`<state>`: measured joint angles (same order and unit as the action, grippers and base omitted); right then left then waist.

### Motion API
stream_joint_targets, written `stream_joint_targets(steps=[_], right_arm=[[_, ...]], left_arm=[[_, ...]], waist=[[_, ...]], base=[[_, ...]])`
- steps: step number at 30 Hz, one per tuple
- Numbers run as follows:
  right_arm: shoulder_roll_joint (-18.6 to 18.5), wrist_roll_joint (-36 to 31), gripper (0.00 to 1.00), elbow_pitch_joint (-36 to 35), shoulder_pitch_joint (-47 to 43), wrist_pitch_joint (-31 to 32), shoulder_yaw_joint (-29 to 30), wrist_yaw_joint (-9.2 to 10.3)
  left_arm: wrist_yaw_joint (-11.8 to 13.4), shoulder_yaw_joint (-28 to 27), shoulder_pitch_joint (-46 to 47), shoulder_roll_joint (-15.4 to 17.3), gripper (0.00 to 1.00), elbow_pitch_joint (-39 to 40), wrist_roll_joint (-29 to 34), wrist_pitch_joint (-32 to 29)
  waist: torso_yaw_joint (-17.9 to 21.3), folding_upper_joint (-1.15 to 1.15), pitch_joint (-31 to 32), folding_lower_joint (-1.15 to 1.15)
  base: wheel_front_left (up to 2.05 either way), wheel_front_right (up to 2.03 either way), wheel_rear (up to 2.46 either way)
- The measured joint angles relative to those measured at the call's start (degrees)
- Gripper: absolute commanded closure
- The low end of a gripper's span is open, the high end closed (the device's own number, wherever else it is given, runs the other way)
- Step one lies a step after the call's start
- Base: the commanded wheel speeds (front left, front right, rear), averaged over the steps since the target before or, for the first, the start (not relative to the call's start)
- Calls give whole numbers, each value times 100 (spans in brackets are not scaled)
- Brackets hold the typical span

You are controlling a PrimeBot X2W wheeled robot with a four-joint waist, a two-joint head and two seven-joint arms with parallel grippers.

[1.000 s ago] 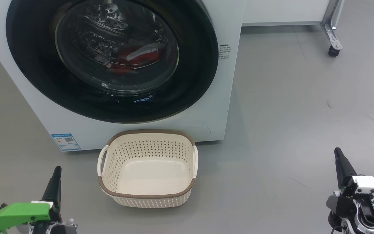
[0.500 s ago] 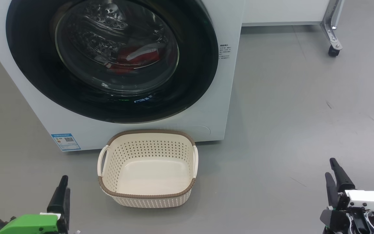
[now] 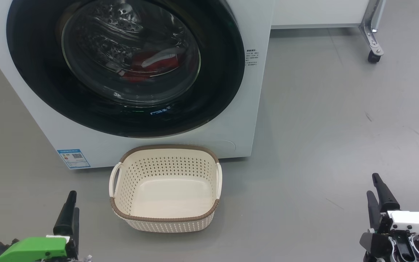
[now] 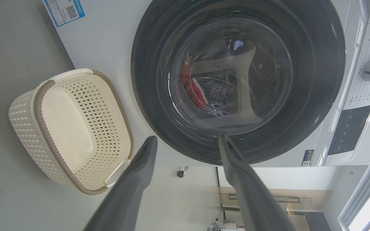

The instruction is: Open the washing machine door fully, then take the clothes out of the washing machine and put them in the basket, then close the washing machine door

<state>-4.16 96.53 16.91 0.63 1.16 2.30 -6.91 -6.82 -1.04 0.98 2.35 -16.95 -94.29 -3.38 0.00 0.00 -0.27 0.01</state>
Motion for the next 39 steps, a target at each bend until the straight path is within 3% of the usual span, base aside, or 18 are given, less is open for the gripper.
stream_joint_targets(steps=[15, 21, 30, 34, 39], right_arm=[[-56, -310, 0, -69, 8, -229, -12, -1], [-185, -672, 0, -78, 12, -360, -79, -1], [-442, -1539, 0, -73, 68, -580, -298, 16], [-738, -2328, 0, -73, 113, -664, -506, 138], [-922, -3145, 0, -79, 168, -759, -783, 304]], left_arm=[[0, 143, 66, 0, 0, 134, 96, 249], [-1, 334, 87, 74, 0, 221, 508, 359], [-3, 698, 197, 501, 0, 224, 1800, 708], [29, 820, 208, 614, 0, 203, 2352, 787], [240, 957, 224, 661, 0, 170, 2986, 896]], waist=[[-7, 0, 2, 0], [-7, 0, 3, 0], [-8, 0, 4, 0], [-11, 0, 5, 0], [-14, 0, 8, 0]], base=[[0, 0, 0], [0, 0, 0], [0, 0, 0], [0, 0, 0], [0, 0, 0]])
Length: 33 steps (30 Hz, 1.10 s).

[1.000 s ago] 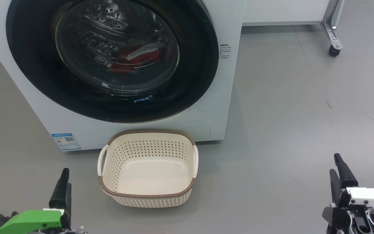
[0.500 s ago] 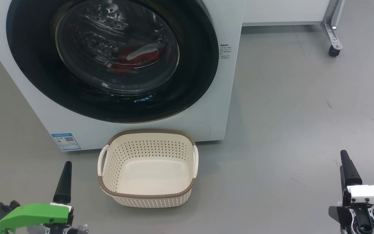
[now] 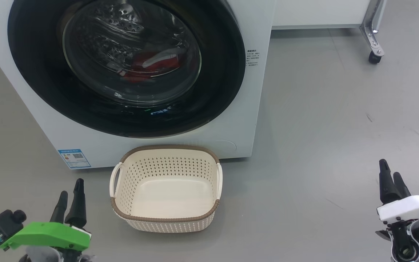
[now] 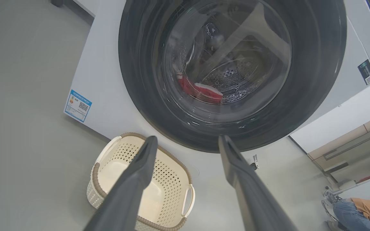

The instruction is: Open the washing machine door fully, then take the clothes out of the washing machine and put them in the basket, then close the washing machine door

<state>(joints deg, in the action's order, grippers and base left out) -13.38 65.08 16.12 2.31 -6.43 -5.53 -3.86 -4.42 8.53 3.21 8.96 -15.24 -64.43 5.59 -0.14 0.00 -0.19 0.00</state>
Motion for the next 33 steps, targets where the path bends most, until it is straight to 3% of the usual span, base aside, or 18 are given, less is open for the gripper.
stream_joint_targets(steps=[9, 33], right_arm=[[-174, -1232, 0, -3, 68, -148, -442, 349], [-221, -3153, 0, 97, 115, -519, -1117, 754]], left_arm=[[360, 299, 183, 164, 0, 111, 1360, 160], [725, 615, 175, -21, 0, 124, 3063, 581]], waist=[[-6, 0, 8, 0], [-9, 0, 12, 0]], base=[[0, 0, 0], [0, 0, 0]])
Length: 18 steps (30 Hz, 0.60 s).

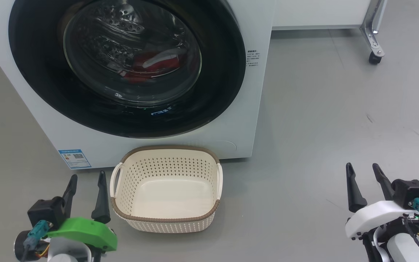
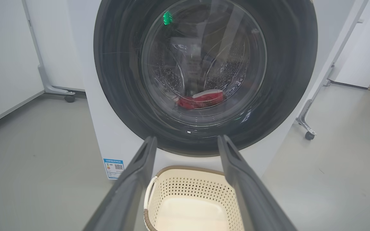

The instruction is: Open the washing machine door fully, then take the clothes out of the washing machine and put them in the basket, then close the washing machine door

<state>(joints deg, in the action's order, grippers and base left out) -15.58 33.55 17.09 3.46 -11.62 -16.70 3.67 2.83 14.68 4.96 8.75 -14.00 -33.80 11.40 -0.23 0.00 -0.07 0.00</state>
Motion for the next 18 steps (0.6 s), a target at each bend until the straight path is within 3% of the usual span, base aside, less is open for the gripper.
stream_joint_targets(steps=[18], right_arm=[[-31, -1103, 0, 27, 80, -235, -143, 250]], left_arm=[[227, 123, -3, -66, 0, -242, 1126, 298]], waist=[[11, 0, 13, 0]], base=[[0, 0, 0]])
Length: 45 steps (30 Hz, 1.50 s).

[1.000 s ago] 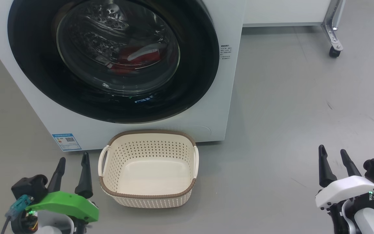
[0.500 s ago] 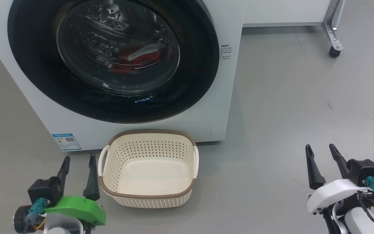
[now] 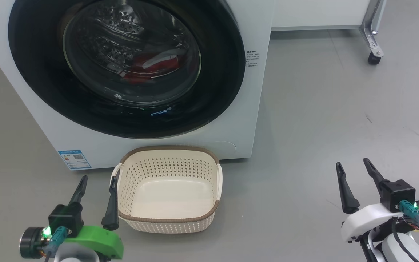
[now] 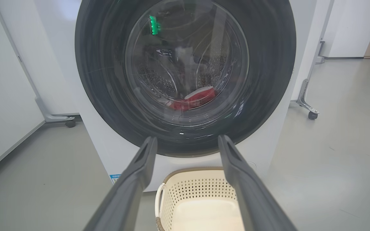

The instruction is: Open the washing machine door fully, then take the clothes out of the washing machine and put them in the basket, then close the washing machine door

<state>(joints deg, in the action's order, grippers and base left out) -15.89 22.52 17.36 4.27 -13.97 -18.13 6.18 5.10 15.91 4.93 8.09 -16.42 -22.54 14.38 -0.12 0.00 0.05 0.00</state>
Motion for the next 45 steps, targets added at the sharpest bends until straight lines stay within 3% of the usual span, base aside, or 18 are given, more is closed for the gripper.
stream_joint_targets(steps=[12, 14, 27, 36, 45], right_arm=[[0, -59, 0, 15, 1, -4, 23, -3], [0, -86, 100, 13, 1, -4, 25, -10], [-22, -99, 100, 14, 1, -5, 27, -102], [140, 382, 100, 59, 5, -4, 268, -271], [833, 2128, 100, 34, 264, 191, 1005, -744]], left_arm=[[0, -60, 1, -45, 0, -112, 47, 0], [0, -69, 1, -54, 0, -120, 58, 0], [-22, -155, 3, -125, 0, -129, 97, 0], [-40, -191, 8, -137, 0, -93, 177, 0], [-96, -213, 122, -177, 0, 73, 285, 0]], waist=[[-2, 0, 1, 0], [-2, 0, 0, 0], [-24, 0, -21, 0], [-55, 0, -122, 0], [-117, 0, -405, 0]], base=[[0, 0, 0], [0, 0, 0], [0, 0, 0], [0, 0, 0], [0, 0, 0]])
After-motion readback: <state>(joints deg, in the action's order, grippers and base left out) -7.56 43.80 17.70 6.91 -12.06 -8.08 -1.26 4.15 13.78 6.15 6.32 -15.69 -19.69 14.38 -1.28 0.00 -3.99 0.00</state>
